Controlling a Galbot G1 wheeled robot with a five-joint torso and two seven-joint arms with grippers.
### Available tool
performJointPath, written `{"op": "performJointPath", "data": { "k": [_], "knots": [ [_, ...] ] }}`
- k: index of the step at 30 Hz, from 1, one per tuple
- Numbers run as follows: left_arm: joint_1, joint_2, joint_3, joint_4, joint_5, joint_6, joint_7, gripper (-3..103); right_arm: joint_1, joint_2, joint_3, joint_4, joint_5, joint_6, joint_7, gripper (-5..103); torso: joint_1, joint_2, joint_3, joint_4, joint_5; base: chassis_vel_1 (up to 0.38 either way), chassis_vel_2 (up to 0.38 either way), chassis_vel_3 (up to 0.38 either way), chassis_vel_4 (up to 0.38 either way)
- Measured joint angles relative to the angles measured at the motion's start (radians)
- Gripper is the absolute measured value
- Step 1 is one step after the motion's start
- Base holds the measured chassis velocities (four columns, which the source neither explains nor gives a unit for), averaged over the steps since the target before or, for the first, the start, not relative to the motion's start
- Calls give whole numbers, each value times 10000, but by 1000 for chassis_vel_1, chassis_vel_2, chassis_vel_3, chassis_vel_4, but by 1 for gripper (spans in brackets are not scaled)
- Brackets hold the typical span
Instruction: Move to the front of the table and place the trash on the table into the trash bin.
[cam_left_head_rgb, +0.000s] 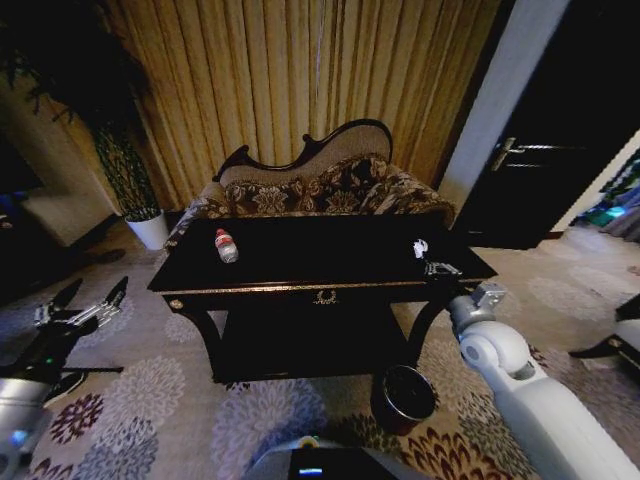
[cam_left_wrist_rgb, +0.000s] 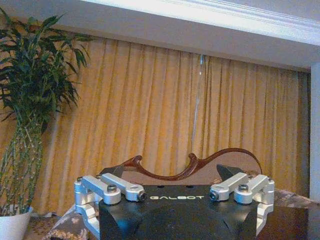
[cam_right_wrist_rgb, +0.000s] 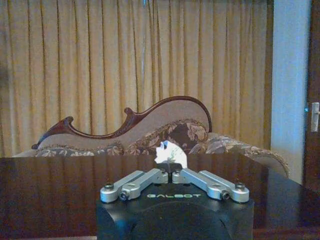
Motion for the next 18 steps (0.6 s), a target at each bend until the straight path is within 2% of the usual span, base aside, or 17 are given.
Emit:
{"op": "performJointPath", "data": {
  "k": [11, 18],
  "knots": [
    [18, -41, 5, 8, 6, -15, 49, 100, -65, 172, -146, -264, -378, 239, 8, 0, -4, 3, -2, -1, -1, 130, -127, -115, 125],
    [10, -42, 6, 37, 9, -30, 137, 100, -273, 641, -539, -993, -800, 307, -173, 0, 4, -2, 3, 0, -1, 11, -22, -10, 15]
  ]
}}
